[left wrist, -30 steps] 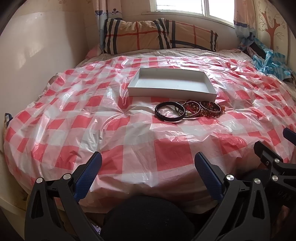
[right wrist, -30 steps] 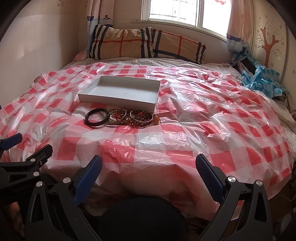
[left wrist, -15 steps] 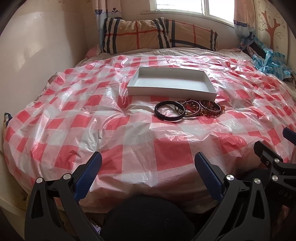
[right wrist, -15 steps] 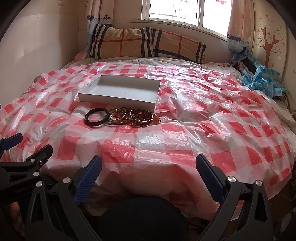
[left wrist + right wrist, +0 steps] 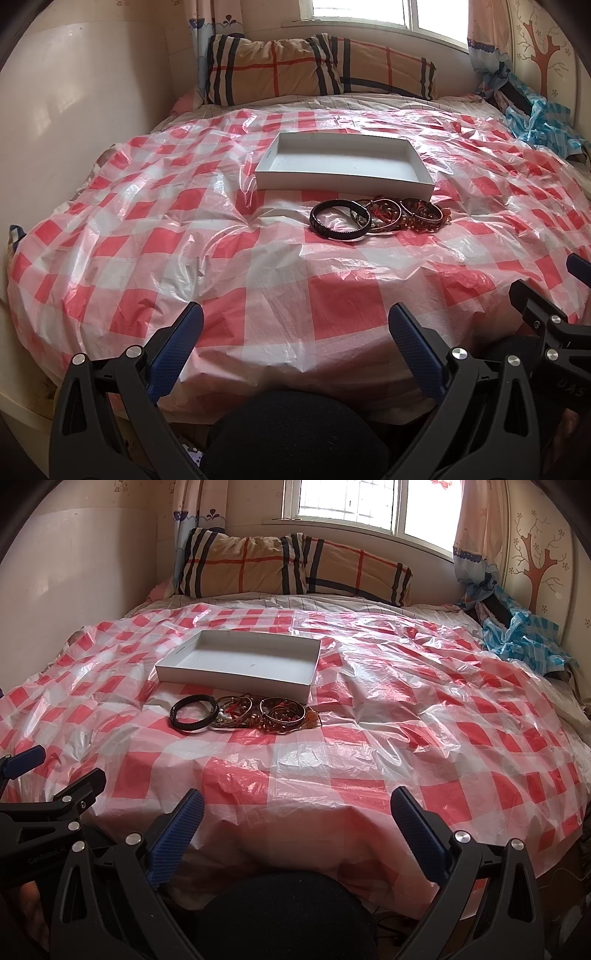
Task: Organize jewelry
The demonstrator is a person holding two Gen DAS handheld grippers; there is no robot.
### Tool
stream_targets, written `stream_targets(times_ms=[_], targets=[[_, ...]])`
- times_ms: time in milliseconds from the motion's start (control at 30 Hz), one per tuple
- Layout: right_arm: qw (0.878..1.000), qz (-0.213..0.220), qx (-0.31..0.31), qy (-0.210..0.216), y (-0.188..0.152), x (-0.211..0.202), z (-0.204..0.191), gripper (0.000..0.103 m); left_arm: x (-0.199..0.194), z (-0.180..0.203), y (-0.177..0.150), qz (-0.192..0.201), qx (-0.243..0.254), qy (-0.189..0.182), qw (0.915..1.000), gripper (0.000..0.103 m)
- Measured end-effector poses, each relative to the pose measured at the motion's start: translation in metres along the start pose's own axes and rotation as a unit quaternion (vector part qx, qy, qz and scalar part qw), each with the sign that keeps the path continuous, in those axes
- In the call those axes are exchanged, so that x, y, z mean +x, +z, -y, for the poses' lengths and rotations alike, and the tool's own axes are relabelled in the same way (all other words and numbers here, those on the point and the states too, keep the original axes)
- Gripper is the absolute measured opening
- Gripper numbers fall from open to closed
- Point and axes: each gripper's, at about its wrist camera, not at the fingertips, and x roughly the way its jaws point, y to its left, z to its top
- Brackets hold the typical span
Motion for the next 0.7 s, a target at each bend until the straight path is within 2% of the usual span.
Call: stream_targets(times_ms=[600, 700], targets=[[1.0, -0.001, -0.002, -0.001, 0.0002, 0.0002, 0.0003, 0.097, 0.0006, -0.0019, -0.0025, 0.0, -0.002, -0.002, 1.0, 0.097], [1.0, -0.008, -0.004, 0.007, 0.0011, 0.0003, 0.0001, 0.097, 0.0029, -0.002, -0.0019, -0.013, 0.002, 0.0, 0.9999, 0.097]])
